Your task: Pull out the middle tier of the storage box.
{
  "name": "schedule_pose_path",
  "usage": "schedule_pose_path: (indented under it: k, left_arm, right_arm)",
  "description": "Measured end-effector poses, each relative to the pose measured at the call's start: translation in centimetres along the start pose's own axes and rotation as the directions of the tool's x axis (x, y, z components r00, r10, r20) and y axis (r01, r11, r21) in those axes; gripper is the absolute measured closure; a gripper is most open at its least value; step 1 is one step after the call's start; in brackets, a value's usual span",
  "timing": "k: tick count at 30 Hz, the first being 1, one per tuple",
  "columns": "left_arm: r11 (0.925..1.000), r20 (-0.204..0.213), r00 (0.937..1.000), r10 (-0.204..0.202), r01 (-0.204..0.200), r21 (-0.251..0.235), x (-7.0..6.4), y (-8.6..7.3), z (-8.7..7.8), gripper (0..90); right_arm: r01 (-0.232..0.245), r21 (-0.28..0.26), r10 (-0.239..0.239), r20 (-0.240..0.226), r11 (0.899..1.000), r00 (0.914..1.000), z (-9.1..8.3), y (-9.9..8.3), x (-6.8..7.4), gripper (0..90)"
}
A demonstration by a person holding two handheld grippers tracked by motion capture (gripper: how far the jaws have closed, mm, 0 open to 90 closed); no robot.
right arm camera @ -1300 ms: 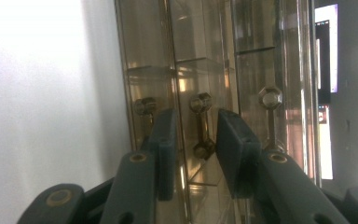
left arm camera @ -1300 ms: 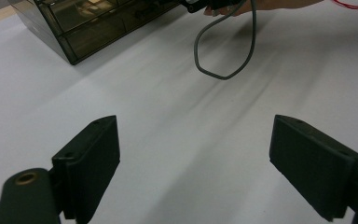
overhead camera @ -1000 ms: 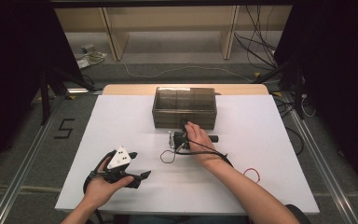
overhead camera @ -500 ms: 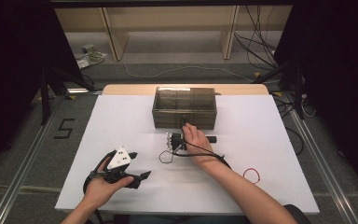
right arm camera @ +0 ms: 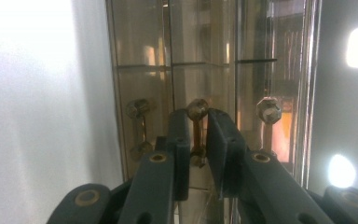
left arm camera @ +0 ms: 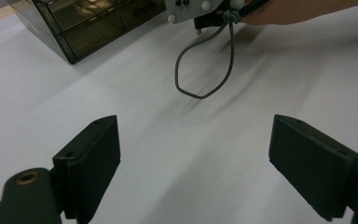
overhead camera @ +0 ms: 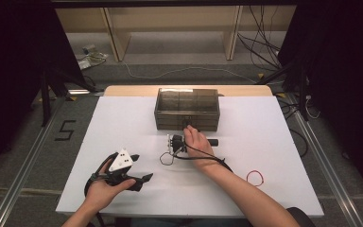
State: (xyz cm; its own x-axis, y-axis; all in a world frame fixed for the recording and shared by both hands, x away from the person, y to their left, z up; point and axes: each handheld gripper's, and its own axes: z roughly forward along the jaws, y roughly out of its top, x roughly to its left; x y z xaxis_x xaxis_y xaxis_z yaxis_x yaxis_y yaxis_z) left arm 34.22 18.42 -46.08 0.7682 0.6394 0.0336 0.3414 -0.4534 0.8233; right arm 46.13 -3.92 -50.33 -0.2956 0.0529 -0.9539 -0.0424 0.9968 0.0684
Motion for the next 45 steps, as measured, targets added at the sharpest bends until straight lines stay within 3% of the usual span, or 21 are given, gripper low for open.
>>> schedule_pose_path:
  k: [16,45]
  left_arm:
    - [1.0,-0.002,1.0,0.0,0.0,0.0,0.0,0.0,0.0,16.3]
    - [1.0,-0.006,1.0,0.003,-0.003,0.0,0.04,-0.03,0.02,16.3]
  right_arm:
    - [0.015,0.034,-0.016,0.024,0.999,0.9996,-0.04,0.36,0.33,81.0]
    - [-0.005,0.023,0.005,0.02,1.0,0.9998,-0.19,0.22,0.1,81.6]
